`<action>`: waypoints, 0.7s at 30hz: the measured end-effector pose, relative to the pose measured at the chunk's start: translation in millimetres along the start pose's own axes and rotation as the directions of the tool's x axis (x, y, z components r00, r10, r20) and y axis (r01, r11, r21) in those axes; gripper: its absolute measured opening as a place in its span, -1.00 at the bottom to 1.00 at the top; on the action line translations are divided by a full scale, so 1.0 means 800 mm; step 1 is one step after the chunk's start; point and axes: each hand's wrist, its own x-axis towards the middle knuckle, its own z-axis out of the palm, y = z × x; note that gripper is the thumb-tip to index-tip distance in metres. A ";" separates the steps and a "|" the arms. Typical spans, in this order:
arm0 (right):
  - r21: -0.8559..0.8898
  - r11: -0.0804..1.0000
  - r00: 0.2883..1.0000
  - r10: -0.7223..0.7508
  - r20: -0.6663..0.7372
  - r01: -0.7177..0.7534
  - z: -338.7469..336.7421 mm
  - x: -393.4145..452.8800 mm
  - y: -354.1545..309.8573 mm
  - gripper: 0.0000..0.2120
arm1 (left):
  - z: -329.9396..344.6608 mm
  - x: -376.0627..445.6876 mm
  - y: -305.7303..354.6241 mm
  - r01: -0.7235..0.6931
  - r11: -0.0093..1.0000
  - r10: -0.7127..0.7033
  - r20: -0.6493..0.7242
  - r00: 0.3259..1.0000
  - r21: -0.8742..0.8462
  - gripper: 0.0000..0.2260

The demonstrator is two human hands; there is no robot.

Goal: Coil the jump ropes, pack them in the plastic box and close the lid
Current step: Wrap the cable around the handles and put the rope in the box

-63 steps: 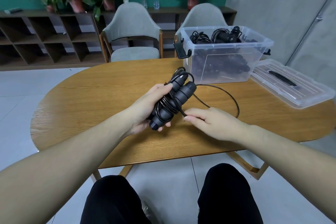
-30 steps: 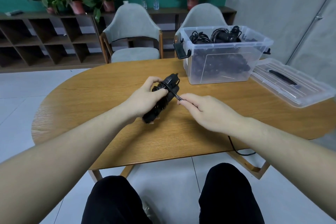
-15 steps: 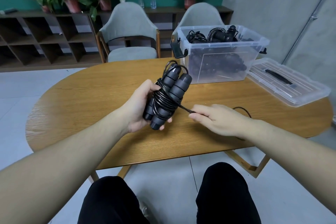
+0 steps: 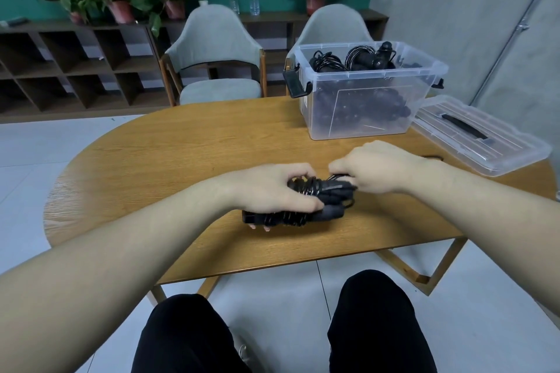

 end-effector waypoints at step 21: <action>0.449 0.890 0.910 0.251 -0.329 -0.083 -0.024 -0.008 -0.060 -0.69 | 0.003 0.026 -0.030 0.081 0.996 -0.046 -0.518 0.854 0.045 -0.59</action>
